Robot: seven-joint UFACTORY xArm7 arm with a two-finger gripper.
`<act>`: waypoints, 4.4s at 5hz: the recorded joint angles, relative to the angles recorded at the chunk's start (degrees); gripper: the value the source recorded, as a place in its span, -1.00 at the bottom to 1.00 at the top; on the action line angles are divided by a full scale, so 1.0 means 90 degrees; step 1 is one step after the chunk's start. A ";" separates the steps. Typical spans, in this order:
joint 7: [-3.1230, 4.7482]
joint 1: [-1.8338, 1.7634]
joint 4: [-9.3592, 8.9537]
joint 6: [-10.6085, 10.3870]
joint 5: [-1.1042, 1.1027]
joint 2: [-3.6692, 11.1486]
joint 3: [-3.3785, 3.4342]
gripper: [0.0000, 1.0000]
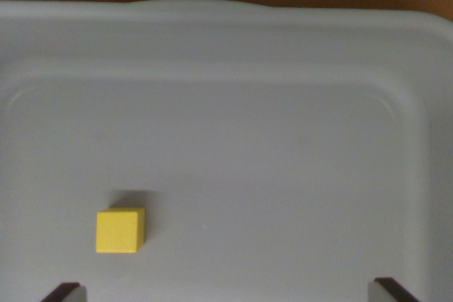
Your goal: Pick yellow cube
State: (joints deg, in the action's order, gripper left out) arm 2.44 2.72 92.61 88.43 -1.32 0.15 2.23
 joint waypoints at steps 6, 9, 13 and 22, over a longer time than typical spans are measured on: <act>-0.0032 -0.0020 -0.0104 -0.0138 -0.0002 0.0058 0.0015 -1.00; -0.0059 -0.0037 -0.0191 -0.0253 -0.0004 0.0107 0.0028 -1.00; -0.0137 -0.0086 -0.0446 -0.0590 -0.0009 0.0249 0.0065 -1.00; -0.0426 -0.0267 -0.1392 -0.1839 -0.0029 0.0775 0.0202 -1.00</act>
State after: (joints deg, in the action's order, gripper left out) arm -1.40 0.32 80.08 71.87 -1.58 7.12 4.05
